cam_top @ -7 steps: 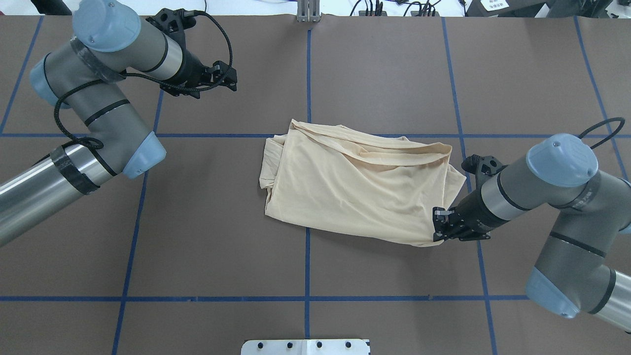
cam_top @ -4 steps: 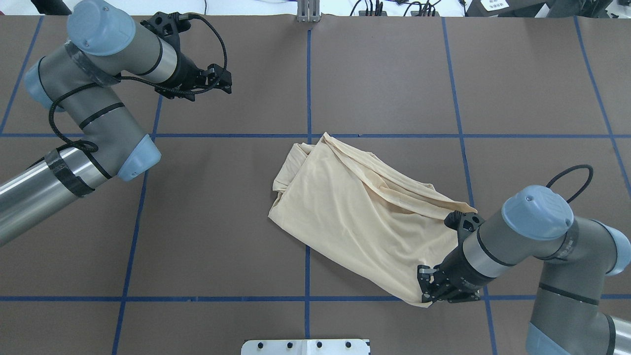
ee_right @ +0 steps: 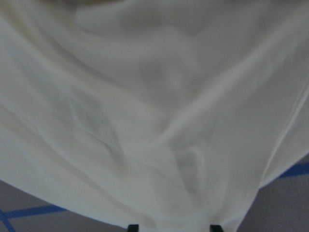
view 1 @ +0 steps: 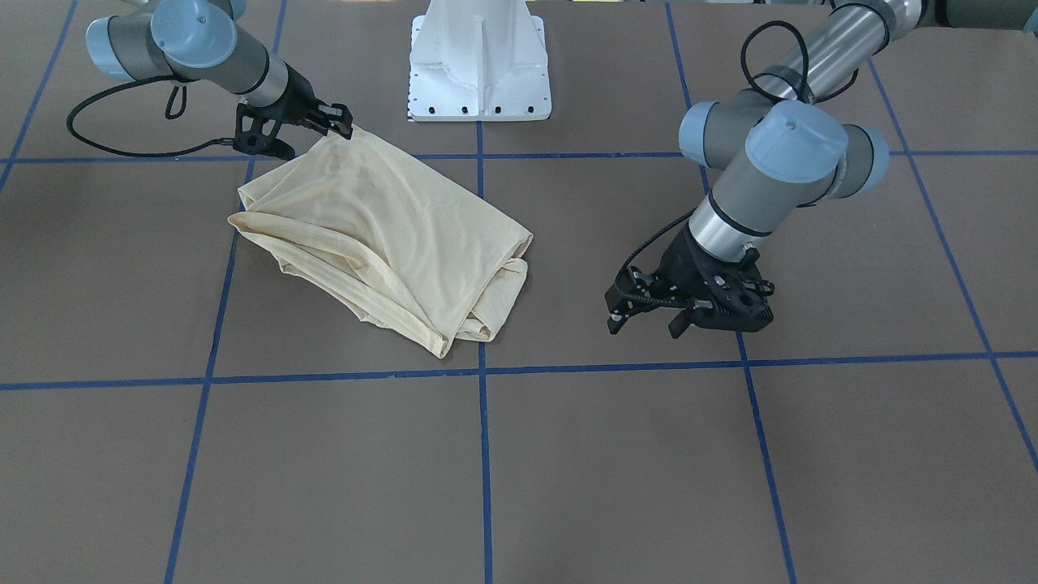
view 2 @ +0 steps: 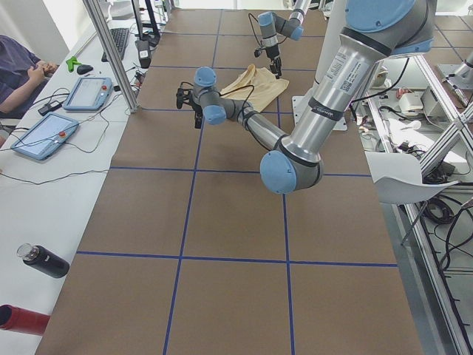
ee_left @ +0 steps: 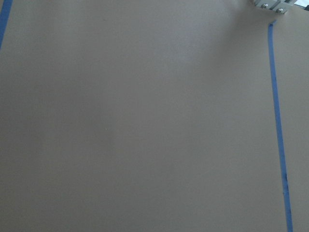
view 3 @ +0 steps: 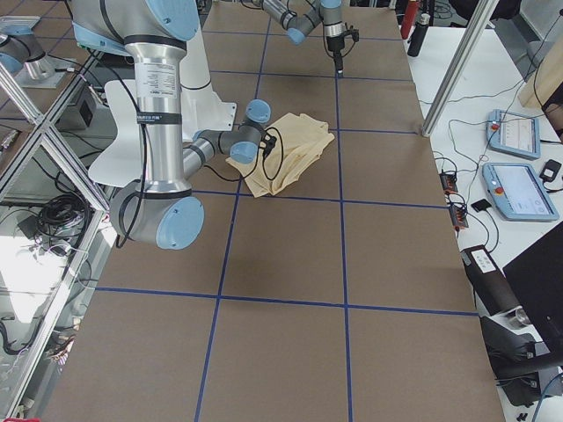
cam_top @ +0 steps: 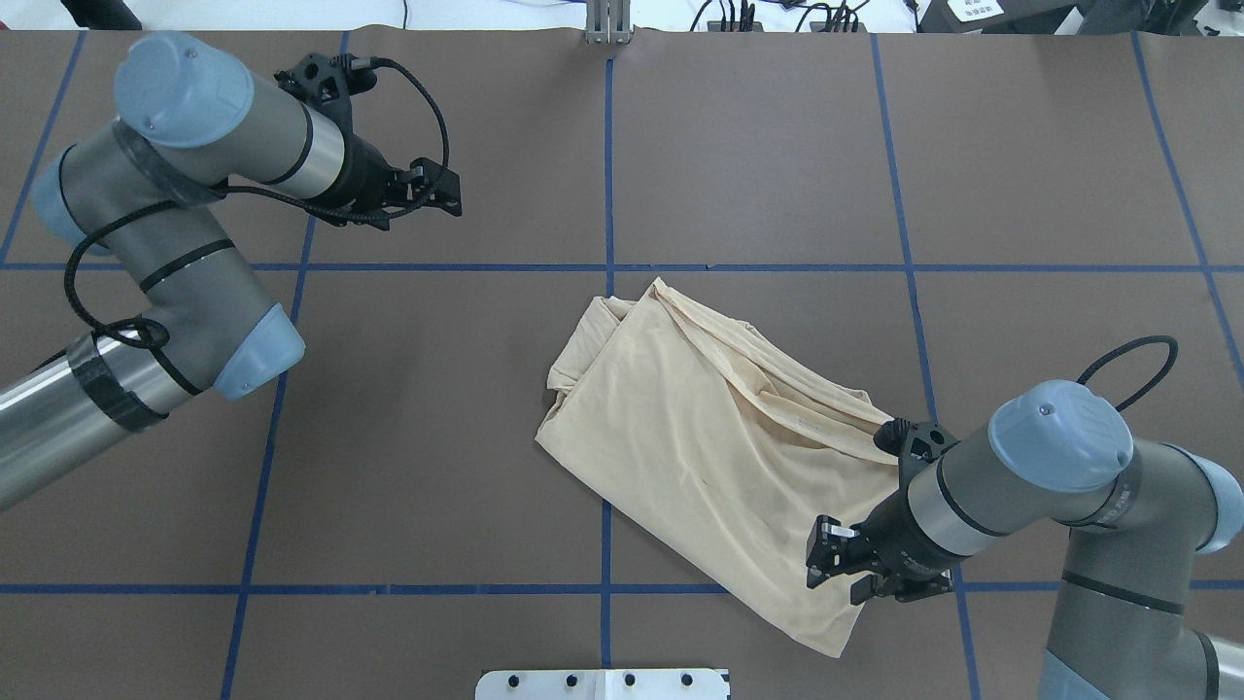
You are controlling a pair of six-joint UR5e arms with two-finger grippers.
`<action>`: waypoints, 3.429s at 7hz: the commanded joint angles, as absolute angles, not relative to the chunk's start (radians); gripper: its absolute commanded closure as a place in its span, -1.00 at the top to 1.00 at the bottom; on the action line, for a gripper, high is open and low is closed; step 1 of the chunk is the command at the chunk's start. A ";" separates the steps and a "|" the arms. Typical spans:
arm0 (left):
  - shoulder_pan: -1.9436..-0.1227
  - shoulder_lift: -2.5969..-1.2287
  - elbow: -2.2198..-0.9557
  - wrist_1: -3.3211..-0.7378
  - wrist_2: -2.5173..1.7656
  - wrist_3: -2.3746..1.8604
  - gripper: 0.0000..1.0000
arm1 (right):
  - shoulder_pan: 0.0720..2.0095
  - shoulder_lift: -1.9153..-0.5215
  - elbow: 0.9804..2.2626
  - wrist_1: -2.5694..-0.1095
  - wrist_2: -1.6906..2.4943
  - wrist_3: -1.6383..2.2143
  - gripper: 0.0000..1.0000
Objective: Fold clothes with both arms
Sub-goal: 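Lift the held edge with the right gripper while the left gripper approaches the shirt, then grasp the shirt edge nearest the left gripper with the left gripper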
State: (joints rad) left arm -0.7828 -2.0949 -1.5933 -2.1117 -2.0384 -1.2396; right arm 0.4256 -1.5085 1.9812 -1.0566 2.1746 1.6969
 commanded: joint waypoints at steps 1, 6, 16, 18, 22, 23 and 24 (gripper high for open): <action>-0.624 -2.059 -1.709 -2.111 -2.025 -1.448 0.99 | 0.552 -1.418 1.971 -1.058 2.106 1.677 1.00; -0.362 -2.049 -1.732 -2.179 -1.815 -1.721 0.99 | 0.663 -1.315 1.970 -1.057 2.039 1.605 1.00; -0.391 -2.100 -1.605 -2.177 -1.724 -1.689 0.78 | 0.663 -1.313 1.959 -1.057 2.026 1.600 1.00; -0.391 -2.112 -1.597 -2.177 -1.726 -1.689 0.67 | 0.663 -1.315 1.959 -1.057 2.028 1.600 1.00; -0.390 -2.114 -1.582 -2.178 -1.726 -1.687 0.55 | 0.664 -1.315 1.954 -1.057 2.029 1.600 1.00; -0.390 -2.114 -1.582 -2.178 -1.727 -1.687 0.55 | 0.664 -1.315 1.954 -1.057 2.029 1.600 1.00; -0.391 -2.114 -1.583 -2.177 -1.730 -1.687 0.39 | 0.664 -1.315 1.954 -1.057 2.029 1.600 1.00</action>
State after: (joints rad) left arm -0.3898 -2.1137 -1.5824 -2.1779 -1.7275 -1.6874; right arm 0.6642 -1.3146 1.9544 -1.0569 2.0294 1.6000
